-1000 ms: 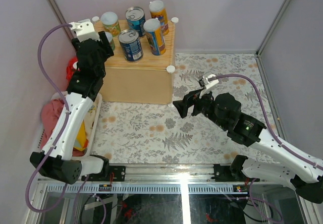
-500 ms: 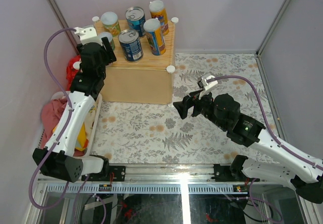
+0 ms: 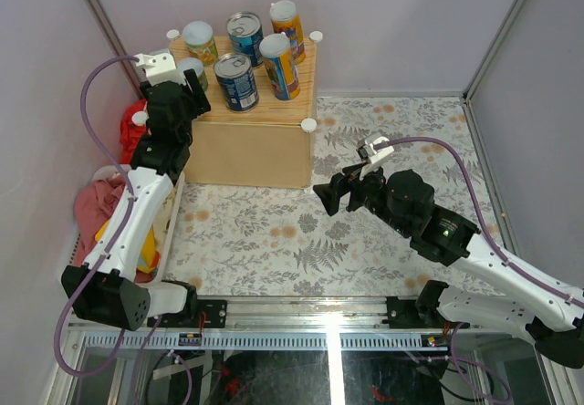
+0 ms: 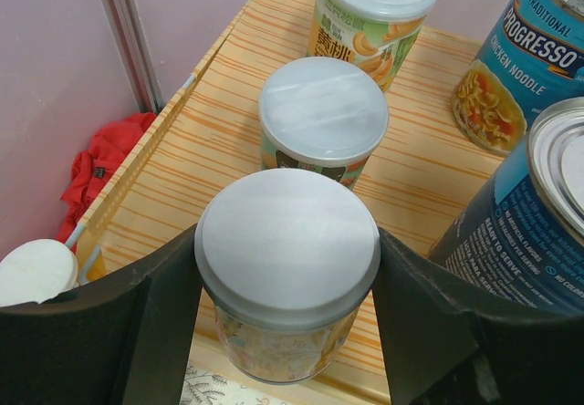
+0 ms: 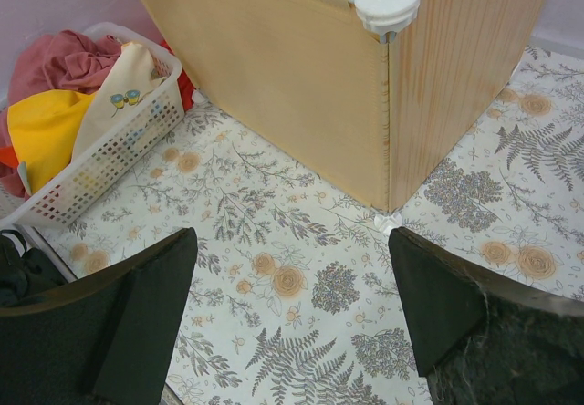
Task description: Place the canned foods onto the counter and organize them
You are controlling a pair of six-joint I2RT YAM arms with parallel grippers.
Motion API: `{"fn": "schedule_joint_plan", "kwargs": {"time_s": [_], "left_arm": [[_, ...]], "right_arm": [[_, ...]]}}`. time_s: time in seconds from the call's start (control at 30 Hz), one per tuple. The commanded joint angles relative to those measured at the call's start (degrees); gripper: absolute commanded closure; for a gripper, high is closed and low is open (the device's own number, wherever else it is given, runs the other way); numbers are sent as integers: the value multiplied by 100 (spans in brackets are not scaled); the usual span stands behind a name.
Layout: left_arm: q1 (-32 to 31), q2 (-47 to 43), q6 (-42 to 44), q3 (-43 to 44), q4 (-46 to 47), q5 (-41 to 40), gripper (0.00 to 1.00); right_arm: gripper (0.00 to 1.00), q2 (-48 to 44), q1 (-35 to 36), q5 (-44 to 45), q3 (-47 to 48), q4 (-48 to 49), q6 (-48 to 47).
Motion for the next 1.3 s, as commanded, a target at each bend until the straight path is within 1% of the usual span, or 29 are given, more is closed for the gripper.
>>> {"fn": "schedule_joint_plan", "kwargs": {"time_s": [0.0, 0.07, 0.1, 0.17, 0.23, 0.33, 0.37, 0.47, 0.63, 1.1, 1.27], "left_arm": [[62, -39, 61, -54, 579, -42, 93], [62, -18, 63, -61, 585, -64, 87], [62, -26, 63, -76, 585, -77, 82], [62, -50, 63, -115, 606, -81, 64], [65, -73, 70, -161, 628, -73, 51], [57, -73, 51, -179, 576, -60, 35], [61, -74, 41, -189, 554, -52, 31], [64, -102, 12, -207, 525, -42, 24], [61, -157, -40, -231, 468, -50, 18], [62, -574, -281, -225, 308, -164, 14], [53, -781, -403, 8, 112, -108, 13]], "right_arm": [[7, -98, -3, 68, 24, 323, -48], [7, -86, 2, 69, 23, 312, -48], [7, -86, 5, 67, 21, 311, -50], [7, -81, 1, 69, 17, 313, -48], [7, -78, -7, 69, 24, 318, -49], [7, -47, 4, 57, 37, 310, -46], [7, -40, -1, 58, 43, 309, -48], [7, -26, 1, 47, 57, 311, -48], [7, -17, -9, 42, 70, 312, -40], [7, 60, 1, 8, 140, 303, -79], [5, 171, -12, 126, 243, 135, -72]]}}
